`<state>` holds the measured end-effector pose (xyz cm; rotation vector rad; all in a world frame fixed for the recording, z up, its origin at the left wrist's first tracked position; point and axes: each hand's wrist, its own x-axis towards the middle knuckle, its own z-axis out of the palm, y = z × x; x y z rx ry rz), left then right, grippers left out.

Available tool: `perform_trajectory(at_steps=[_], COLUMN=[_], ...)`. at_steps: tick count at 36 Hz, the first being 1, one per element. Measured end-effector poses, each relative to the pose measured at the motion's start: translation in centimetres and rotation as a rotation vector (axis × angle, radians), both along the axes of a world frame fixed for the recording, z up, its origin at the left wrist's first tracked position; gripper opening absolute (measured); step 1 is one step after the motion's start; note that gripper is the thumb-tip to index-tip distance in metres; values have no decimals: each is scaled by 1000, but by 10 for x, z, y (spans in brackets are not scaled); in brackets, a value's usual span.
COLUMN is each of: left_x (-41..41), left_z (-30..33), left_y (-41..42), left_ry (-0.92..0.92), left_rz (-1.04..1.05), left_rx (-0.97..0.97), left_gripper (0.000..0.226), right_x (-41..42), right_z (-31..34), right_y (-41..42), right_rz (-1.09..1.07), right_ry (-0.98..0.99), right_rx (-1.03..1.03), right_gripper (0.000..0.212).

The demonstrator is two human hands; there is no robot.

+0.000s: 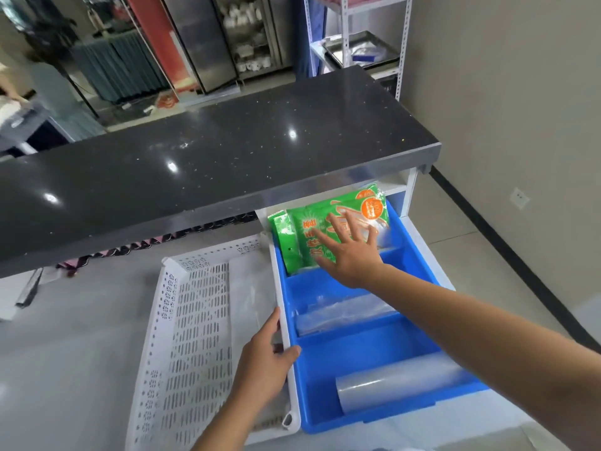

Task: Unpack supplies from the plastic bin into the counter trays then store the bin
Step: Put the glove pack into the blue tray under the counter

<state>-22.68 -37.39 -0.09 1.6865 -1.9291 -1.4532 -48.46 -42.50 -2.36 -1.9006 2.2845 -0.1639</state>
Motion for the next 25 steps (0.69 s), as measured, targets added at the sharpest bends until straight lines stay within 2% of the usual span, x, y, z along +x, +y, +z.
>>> perform_trajectory(at_steps=[11,18,21,25], left_x=[-4,4,12,46], left_z=[2,-1,10,36], left_y=[0,-4,-3,10], left_ry=[-55,5,-26,-82], left_rz=[33,-28,-100,-122], left_rx=[12,2,-57,-260], left_gripper=[81,81,72,68], right_x=[-6,18,48,110], right_z=[-8,35,63,93], right_y=[-2,19,42,80], right_rz=[19,-30,-26,10], right_ry=[-55,-229,-324,-400], right_rx=[-27,-4,-27,-100], right_gripper=[66,67,64,56])
